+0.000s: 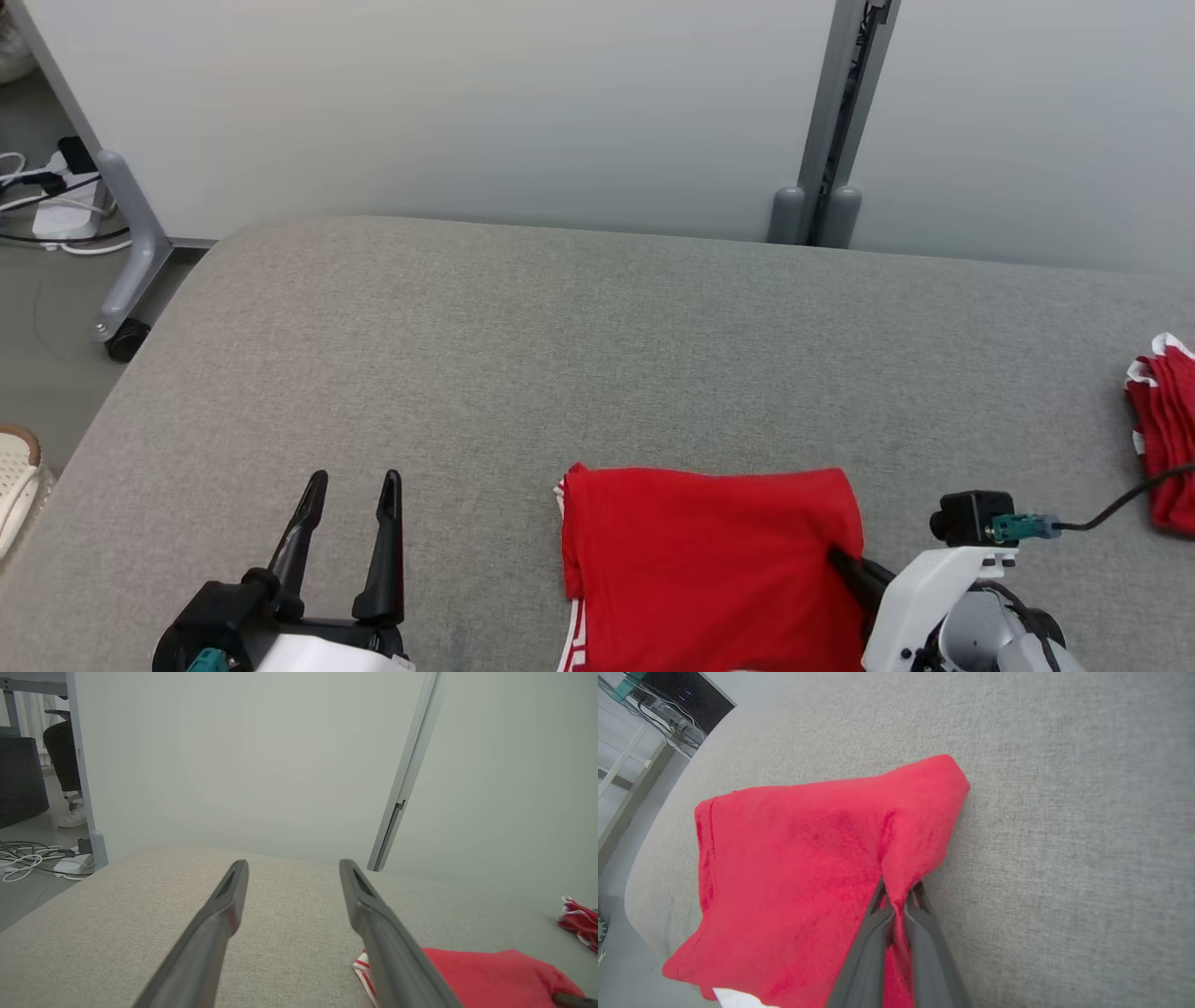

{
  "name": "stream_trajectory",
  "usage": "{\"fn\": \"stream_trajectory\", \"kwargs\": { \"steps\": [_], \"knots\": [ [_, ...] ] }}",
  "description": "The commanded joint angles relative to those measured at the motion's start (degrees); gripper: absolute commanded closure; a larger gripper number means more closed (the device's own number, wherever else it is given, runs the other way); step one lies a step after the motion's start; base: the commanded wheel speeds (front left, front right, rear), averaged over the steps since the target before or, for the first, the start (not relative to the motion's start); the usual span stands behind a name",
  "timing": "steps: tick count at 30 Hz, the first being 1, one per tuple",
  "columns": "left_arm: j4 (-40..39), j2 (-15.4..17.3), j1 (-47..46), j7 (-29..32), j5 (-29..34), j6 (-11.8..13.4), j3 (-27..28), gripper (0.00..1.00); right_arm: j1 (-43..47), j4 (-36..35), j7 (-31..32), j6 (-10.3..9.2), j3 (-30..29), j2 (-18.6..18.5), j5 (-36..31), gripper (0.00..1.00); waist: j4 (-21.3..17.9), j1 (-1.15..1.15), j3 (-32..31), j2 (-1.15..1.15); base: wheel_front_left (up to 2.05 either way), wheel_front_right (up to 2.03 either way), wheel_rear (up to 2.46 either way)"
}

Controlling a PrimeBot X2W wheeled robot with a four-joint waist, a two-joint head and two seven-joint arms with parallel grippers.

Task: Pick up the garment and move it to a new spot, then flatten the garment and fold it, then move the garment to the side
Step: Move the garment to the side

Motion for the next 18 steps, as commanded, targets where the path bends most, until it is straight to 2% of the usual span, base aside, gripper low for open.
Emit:
{"fn": "stream_trajectory", "kwargs": {
  "steps": [1, 10, 18],
  "knots": [
    [-0.2, 0.2, -1.0, -0.2, 0.1, -0.1, -0.2, 0.0, -0.7, -0.4, -1.1, 0.01, -0.3, -1.2, 0.3, 1.0, -1.1, 0.0, -0.1, 0.0, 0.0, 0.0, 0.0],
    [0.2, 0.2, -2.6, -0.2, -0.3, -1.0, -3.5, 0.0, -0.2, -1.1, -5.4, 0.0, 0.2, -5.7, 0.7, 1.0, -8.8, 0.0, -0.2, 0.0, 0.0, 0.0, 0.0],
    [1.3, 0.2, -4.4, -0.2, -0.8, -1.3, -6.8, 0.0, -0.5, -0.9, -7.5, 0.01, -0.3, -6.3, 2.3, 1.0, -17.2, 0.0, 0.7, 0.0, 0.0, 0.0, 0.0]
  ]
}}
